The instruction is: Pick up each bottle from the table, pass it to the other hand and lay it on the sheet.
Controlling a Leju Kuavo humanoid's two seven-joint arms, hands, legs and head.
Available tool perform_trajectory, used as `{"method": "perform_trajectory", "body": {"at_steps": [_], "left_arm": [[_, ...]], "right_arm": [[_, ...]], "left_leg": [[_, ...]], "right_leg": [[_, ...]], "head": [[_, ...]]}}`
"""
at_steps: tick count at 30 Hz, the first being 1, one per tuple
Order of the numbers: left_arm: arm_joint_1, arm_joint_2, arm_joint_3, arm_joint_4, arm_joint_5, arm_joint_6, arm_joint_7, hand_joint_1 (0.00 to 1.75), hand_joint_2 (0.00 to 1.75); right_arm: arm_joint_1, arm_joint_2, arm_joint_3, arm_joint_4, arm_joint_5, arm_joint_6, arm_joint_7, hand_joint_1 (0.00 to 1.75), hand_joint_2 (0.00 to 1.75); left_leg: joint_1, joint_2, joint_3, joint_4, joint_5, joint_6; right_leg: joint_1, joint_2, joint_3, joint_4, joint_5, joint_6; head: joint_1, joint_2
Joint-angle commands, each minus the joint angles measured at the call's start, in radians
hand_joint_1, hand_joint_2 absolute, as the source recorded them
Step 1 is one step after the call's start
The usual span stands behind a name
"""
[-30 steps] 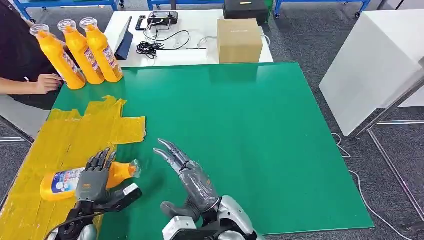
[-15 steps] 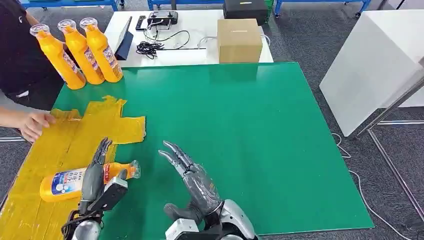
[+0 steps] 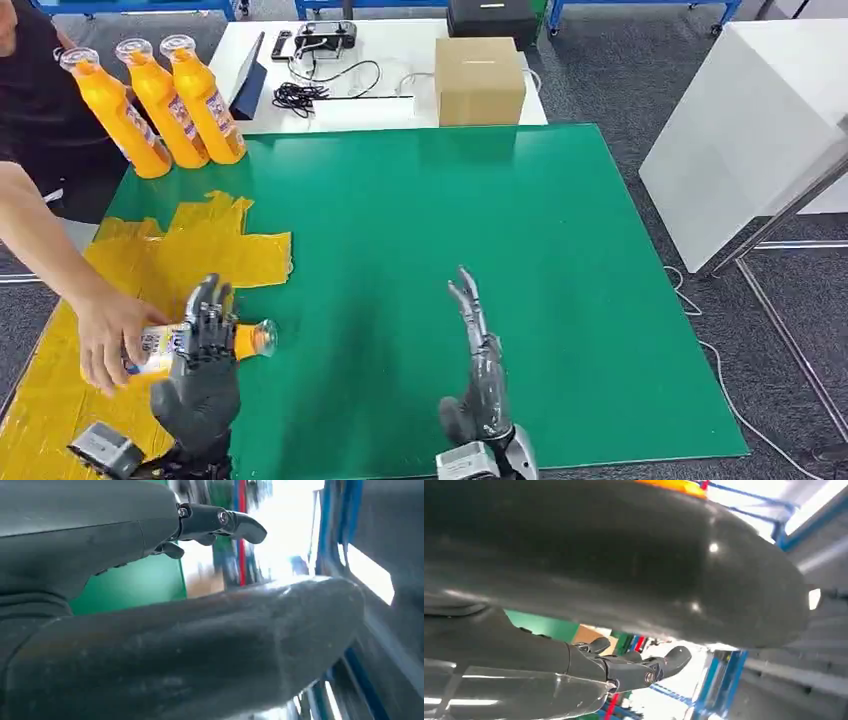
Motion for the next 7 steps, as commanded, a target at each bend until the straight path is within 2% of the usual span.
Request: {"method": "perform_trajectory", "body": {"at_steps": [1,4,7], "left_arm": [[0.001,0.034,-0.163,0.023,-0.035,-0.001,-0.011,0.00,0.00],[-0.020,0.021,-0.172,0.039,-0.038,-0.004,0.001,0.00,0.00],[0.008,0.004,-0.126,-0.019,-0.049,0.092,-0.034,0.00,0.00]], "right_arm": [[0.043,0.007,-0.061,-0.039,-0.026,0.008,-0.024,0.00,0.00],[0.024,0.015,-0.069,-0.052,-0.036,0.032,-0.007,0.00,0.00],[0.057,0.023,-0.114,-0.091,-0.053,-0.002,-0.018,0.00,0.00]], "left_leg": [[0.000,0.000,0.001,-0.001,0.000,-0.001],[0.001,0.000,0.003,-0.001,0.000,-0.001],[0.002,0.000,0.003,0.000,0.000,-0.001]], "right_leg": [[0.000,-0.001,0.001,-0.001,0.000,0.000],[0.002,-0.001,0.003,-0.001,0.000,0.000],[0.003,0.000,0.003,-0.001,0.000,0.000]], "head": [[0.000,0.000],[0.000,0.000],[0.000,0.000]]}}
